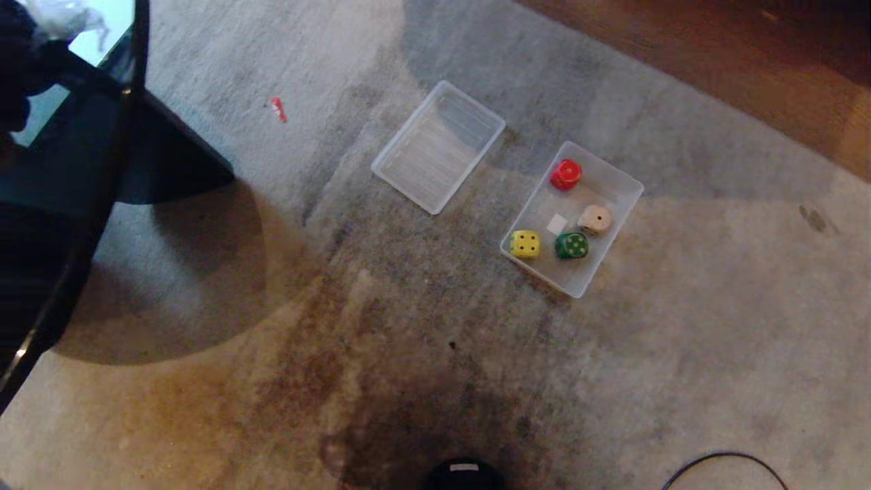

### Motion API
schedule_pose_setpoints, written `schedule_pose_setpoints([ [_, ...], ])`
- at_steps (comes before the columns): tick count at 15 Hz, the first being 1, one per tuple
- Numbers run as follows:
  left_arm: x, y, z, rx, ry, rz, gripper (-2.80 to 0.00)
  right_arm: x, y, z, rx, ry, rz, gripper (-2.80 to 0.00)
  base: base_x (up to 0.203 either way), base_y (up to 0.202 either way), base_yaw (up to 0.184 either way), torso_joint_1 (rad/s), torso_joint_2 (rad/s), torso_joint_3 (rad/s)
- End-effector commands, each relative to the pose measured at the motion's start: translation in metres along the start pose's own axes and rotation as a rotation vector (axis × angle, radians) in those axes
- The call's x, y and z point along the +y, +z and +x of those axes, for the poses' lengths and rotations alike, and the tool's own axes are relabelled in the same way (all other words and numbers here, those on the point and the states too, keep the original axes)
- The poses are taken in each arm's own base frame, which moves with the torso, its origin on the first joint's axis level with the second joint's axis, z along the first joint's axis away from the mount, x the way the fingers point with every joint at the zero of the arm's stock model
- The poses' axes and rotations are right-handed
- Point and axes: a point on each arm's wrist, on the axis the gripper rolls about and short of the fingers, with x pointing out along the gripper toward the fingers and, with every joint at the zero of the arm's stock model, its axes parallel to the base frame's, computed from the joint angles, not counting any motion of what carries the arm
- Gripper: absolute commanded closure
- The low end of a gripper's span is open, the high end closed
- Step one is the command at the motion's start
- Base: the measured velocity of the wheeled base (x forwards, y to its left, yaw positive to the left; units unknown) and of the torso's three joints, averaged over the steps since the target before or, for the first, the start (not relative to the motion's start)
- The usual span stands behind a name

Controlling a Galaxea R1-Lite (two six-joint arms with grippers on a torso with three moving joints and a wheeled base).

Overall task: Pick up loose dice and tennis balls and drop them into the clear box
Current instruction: Put the ball in the box

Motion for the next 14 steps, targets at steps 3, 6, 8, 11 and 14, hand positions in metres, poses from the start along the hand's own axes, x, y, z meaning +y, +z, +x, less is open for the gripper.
schedule_pose_setpoints([
  [3, 0.000, 0.000, 0.000, 0.000, 0.000, 0.000, 0.00, 0.000, 0.000, 0.000, 0.001, 0.001, 0.001, 0.00, 0.002, -0.012, 0.200, 0.002, 0.00, 0.002],
  [6, 0.000, 0.000, 0.000, 0.001, 0.000, 0.000, 0.00, 0.000, 0.000, 0.000, 0.001, 0.001, -0.010, 0.00, 0.005, -0.008, 0.139, 0.003, 0.00, 0.001],
  [8, 0.000, 0.000, 0.000, 0.000, 0.000, 0.000, 0.00, 0.000, 0.000, 0.000, 0.004, 0.003, -0.017, 0.00, 0.000, 0.000, 0.000, 0.000, 0.00, 0.000],
  [11, 0.000, 0.000, 0.000, 0.000, 0.000, 0.000, 0.00, 0.000, 0.000, 0.000, 0.002, -0.002, -0.016, 0.00, 0.000, 0.000, 0.000, 0.000, 0.00, 0.000],
  [14, 0.000, 0.000, 0.000, 0.000, 0.000, 0.000, 0.00, -0.002, 0.029, -0.004, 0.003, -0.036, -0.007, 0.00, 0.000, 0.000, 0.000, 0.000, 0.00, 0.000],
])
